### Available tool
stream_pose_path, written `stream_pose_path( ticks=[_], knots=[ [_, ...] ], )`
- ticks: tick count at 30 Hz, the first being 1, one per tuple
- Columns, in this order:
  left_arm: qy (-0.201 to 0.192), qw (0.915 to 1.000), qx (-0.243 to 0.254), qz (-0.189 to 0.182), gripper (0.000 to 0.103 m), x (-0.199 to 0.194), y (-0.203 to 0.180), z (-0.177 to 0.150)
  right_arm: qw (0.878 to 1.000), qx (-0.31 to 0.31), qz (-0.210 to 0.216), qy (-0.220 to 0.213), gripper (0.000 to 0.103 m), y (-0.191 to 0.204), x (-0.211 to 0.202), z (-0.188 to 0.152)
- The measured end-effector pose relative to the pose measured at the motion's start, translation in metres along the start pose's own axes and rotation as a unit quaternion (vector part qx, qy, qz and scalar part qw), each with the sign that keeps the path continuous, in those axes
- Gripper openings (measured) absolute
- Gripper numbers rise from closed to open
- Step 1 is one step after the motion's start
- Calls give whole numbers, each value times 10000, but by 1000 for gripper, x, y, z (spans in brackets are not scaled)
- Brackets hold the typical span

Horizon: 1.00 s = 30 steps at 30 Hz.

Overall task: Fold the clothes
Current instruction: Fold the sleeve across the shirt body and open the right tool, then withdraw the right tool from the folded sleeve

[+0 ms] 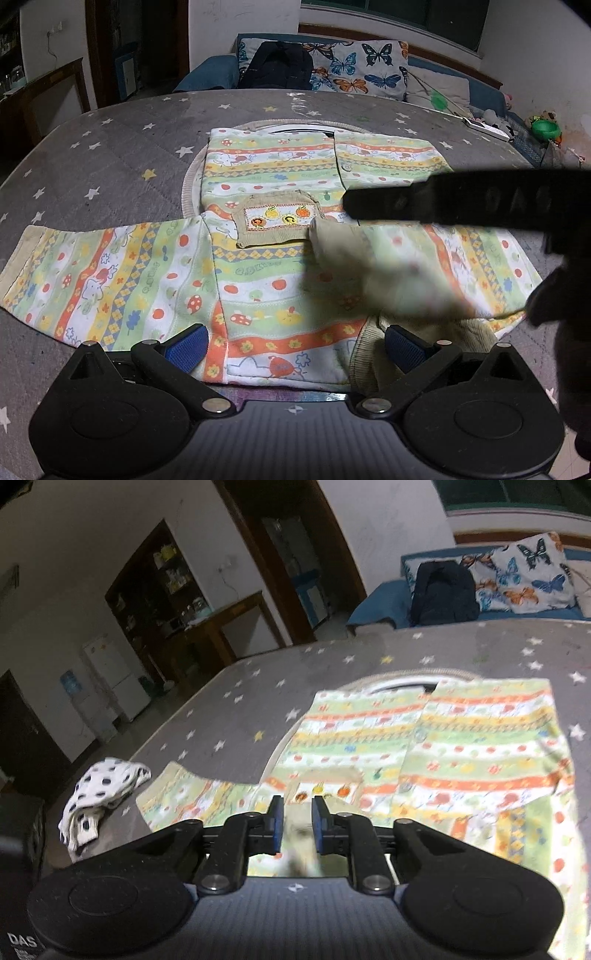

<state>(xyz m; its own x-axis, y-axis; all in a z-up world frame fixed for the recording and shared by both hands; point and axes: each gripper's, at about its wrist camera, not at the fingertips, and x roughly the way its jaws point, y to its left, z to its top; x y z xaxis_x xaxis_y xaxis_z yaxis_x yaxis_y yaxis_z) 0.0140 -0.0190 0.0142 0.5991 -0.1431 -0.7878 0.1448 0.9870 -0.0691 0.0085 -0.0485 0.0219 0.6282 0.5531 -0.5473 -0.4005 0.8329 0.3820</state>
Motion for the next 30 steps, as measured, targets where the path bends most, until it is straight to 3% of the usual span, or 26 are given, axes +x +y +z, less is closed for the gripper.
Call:
stream_pose_path(
  ticks=[6,10,21,30],
  knots=[
    [5,10000,0,22,103,0,1,0,9999,-100,64,120,18,3,-4,-10],
    [-44,10000,-47,47,103,-2,4,2,9998,-130,-123,58,18,-8,-27,-12],
    [-262,9995,-77,132,103,-7,1,9,9916,189,-1276,-99,18,-73,-99,-38],
    [-468,9988,104,27,103,-12,-16,15,9853,484,-1632,113,18,-112,-109,-61]
  ],
)
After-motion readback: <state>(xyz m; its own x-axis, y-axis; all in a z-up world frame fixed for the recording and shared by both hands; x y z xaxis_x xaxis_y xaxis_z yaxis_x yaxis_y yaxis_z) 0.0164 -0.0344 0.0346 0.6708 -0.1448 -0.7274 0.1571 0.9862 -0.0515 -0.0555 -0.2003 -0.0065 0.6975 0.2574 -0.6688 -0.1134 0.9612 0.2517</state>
